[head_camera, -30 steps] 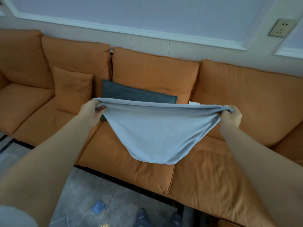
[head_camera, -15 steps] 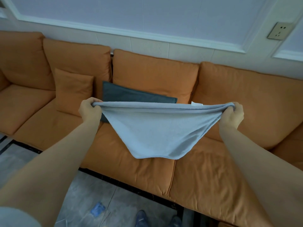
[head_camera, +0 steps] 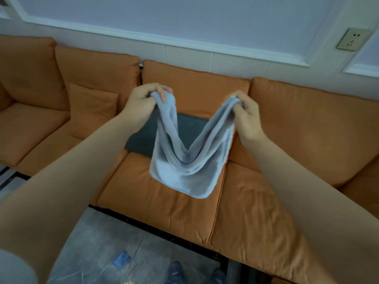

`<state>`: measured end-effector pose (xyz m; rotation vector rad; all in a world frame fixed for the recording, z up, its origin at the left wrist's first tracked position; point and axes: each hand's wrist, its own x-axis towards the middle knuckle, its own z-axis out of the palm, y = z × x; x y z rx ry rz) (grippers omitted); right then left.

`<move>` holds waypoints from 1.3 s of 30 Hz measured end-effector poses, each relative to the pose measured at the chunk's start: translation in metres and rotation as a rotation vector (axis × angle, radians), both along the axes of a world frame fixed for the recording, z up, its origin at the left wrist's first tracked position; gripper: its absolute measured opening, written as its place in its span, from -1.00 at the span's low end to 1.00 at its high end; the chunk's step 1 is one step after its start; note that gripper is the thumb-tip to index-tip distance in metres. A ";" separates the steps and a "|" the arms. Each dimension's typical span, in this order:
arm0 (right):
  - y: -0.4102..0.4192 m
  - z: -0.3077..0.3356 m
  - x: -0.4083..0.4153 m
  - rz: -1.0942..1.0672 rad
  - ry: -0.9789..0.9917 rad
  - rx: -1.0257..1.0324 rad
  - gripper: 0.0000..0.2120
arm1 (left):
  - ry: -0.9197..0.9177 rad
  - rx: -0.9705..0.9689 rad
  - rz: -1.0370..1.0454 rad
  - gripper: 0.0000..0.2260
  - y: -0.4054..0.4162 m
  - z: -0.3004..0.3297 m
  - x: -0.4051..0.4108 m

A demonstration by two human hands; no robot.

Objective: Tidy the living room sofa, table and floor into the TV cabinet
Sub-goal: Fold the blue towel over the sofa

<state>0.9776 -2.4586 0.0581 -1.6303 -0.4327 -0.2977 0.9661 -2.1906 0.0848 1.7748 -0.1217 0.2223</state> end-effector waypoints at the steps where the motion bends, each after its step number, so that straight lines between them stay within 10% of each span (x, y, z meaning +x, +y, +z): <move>1: 0.013 0.008 -0.004 0.054 -0.029 -0.044 -0.81 | 0.025 0.037 -0.079 -0.50 -0.014 0.005 -0.004; 18: 0.034 0.008 -0.016 0.316 0.029 -0.372 -0.67 | 0.190 0.180 -0.201 -0.81 -0.041 -0.005 -0.014; 23: 0.026 0.003 -0.012 0.226 0.075 -0.366 -0.87 | 0.415 -0.239 -0.176 -0.87 -0.044 -0.005 -0.019; 39: 0.031 0.008 -0.020 0.196 0.042 -0.290 -0.85 | 0.098 0.620 -0.110 -0.82 -0.034 -0.047 -0.020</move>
